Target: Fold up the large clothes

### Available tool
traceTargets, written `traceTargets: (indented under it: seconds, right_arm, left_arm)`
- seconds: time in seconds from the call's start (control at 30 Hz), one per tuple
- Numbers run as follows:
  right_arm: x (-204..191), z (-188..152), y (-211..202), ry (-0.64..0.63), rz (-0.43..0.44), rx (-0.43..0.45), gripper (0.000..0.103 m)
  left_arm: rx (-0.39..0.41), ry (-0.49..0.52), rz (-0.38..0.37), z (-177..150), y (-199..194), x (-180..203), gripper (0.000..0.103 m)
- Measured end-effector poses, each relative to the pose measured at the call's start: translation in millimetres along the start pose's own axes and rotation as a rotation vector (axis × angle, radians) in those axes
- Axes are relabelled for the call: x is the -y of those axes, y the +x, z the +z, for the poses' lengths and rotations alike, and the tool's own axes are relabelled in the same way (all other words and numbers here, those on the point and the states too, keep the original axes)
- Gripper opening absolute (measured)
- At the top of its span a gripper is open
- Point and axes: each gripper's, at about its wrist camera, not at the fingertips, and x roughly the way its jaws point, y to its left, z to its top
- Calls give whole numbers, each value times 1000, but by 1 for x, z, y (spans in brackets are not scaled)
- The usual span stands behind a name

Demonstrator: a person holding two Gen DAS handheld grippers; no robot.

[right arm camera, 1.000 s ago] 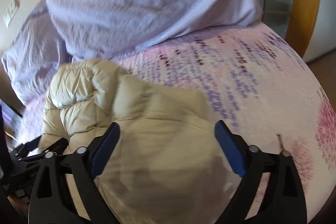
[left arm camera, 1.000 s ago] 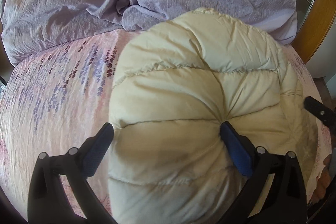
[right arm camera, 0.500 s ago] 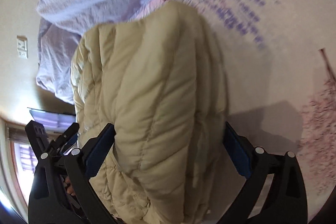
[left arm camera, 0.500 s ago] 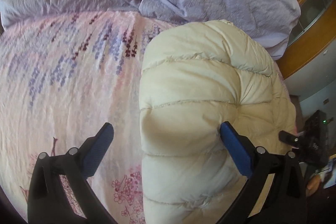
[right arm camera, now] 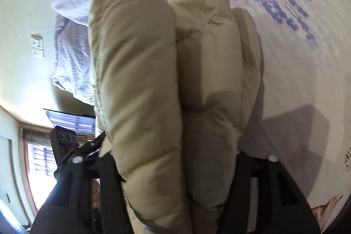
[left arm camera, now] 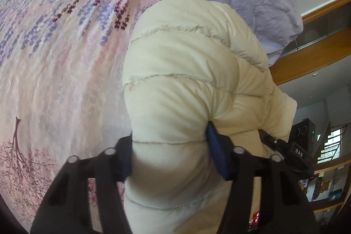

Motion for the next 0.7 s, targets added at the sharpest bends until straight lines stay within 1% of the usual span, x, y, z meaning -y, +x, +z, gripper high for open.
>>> traceTargets:
  seconds: [0.1,0.17,0.3,0.4,0.53,0.63,0.7]
  right_arm:
    - [-17,1,-1,-30,17,12,38]
    - [-33,1,3,-55,32,15,37]
    - [-61,3,15,-100,49,12,36]
    - [-82,6,30,-134,45,2,36]
    - [-108,6,50,-191,13,-13,36]
    - [-118,7,58,-205,-16,-24,35]
    - [-124,-1,63,-214,-41,-29,35]
  left_arm:
    - [35,18,-7,5,-14,1,37]
    - [65,29,2,8,-27,1,35]
    - [127,24,18,18,-56,-11,34]
    - [163,22,50,27,-71,-22,34]
    - [188,2,106,40,-81,-40,34]
    - [194,-6,150,46,-84,-52,34]
    - [198,-6,180,48,-84,-58,34]
